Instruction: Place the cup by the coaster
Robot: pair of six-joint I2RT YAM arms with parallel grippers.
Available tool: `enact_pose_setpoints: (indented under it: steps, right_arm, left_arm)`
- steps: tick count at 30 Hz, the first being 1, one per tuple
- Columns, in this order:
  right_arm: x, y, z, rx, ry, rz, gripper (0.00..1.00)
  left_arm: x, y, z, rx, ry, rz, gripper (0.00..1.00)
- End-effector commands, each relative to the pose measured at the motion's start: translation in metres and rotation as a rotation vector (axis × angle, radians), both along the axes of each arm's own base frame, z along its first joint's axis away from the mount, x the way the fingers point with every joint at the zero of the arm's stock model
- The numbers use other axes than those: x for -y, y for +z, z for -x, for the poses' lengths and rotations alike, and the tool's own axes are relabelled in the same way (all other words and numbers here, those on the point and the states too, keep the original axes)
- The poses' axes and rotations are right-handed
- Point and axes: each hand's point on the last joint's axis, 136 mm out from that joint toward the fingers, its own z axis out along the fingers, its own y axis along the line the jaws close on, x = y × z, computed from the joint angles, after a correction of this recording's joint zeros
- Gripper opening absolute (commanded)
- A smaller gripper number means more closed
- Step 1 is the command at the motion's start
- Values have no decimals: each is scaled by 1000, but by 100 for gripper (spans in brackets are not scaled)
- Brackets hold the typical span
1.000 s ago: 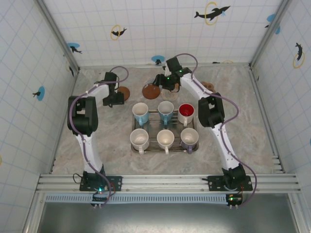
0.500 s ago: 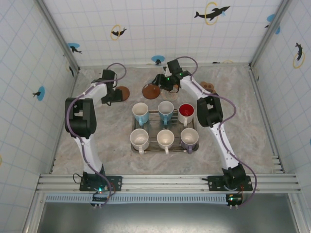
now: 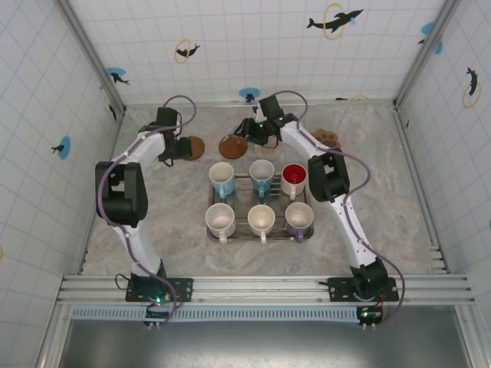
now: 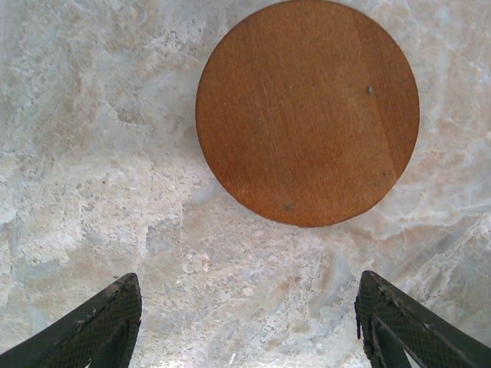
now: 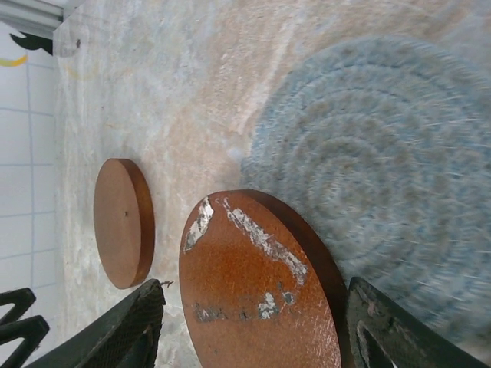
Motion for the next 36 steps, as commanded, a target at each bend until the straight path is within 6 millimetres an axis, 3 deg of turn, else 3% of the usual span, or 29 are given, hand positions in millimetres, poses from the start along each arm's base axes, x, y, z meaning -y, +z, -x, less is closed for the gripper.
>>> enact_pose_setpoints:
  steps: [1,15,24,29,36]
  right_arm:
    - [-15,14,7,16,26,-47,64]
    - [-41,25,9,21,33,-130,63]
    - [-8,59,7,96,39,-15,62]
    - [7,43,13,71,54,69,62]
    - [-2,14,20,13,72,60,61]
  left_arm:
    - [0,8,3,13,14,29,74]
    - [6,11,8,22,4,67,72]
    - [14,17,4,39,-8,87,70]
    - [17,17,4,42,-13,91,70]
    - [19,16,3,36,-17,91,70]
